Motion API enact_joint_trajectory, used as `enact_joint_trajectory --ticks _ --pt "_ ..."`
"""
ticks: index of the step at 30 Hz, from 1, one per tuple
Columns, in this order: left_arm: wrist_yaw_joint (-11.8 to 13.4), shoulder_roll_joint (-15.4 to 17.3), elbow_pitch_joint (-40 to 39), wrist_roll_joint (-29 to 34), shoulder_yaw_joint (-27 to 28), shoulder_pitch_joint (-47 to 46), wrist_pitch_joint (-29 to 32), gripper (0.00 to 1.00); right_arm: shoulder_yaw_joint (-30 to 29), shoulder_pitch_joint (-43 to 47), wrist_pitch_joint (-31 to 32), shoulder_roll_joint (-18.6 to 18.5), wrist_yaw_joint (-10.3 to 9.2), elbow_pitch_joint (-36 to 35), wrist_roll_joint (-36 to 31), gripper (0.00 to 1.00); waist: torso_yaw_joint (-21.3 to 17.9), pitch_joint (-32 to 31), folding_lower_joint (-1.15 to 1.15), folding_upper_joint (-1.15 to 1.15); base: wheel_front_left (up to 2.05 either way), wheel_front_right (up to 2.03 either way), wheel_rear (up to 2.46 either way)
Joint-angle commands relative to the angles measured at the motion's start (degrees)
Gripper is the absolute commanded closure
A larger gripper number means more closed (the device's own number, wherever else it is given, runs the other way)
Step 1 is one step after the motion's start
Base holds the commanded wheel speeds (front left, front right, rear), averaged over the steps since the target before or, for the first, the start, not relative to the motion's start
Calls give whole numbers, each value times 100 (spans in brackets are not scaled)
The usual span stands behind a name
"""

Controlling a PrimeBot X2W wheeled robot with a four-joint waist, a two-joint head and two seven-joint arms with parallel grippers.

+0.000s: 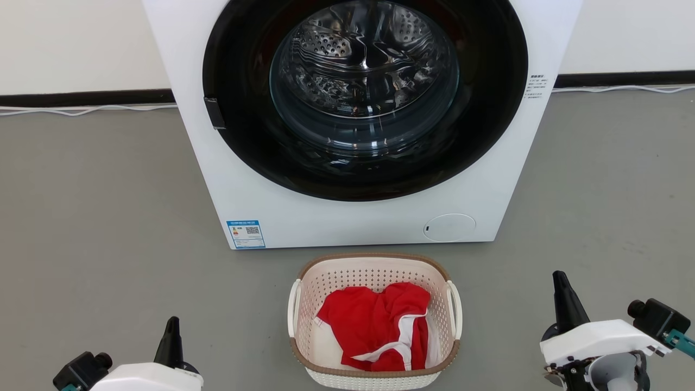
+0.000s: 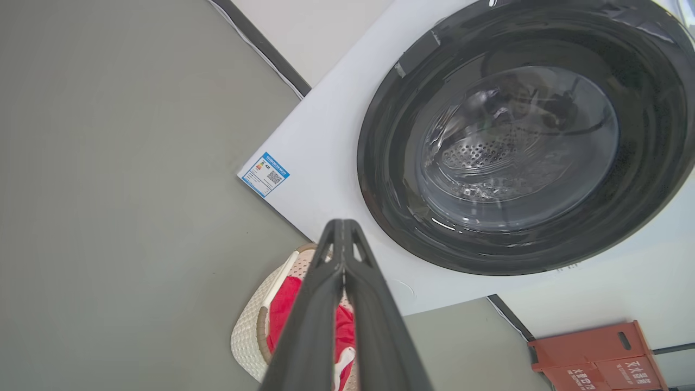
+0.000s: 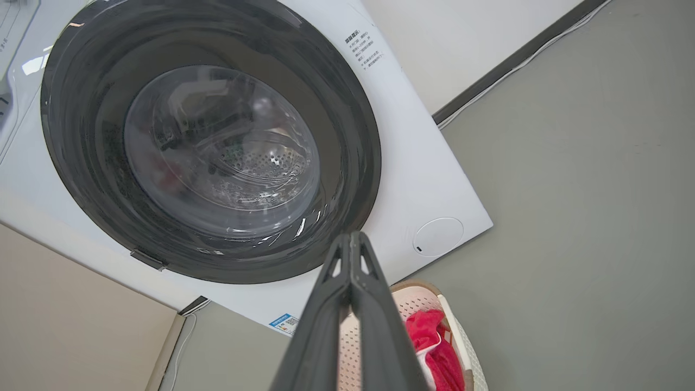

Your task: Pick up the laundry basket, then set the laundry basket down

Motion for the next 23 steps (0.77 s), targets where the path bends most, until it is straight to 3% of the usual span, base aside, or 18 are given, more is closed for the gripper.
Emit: enact_joint_trajectory --ticks 1,23 --pt "-71 70 -195 -179 60 -251 31 100 23 -69 62 -39 19 -216 190 100 0 1 0 0 0 0 0" --pt "-197 77 -429 -1509 65 -291 402 100 -6 15 425 -43 26 -537 1845 100 3 22 0 0 0 0 0"
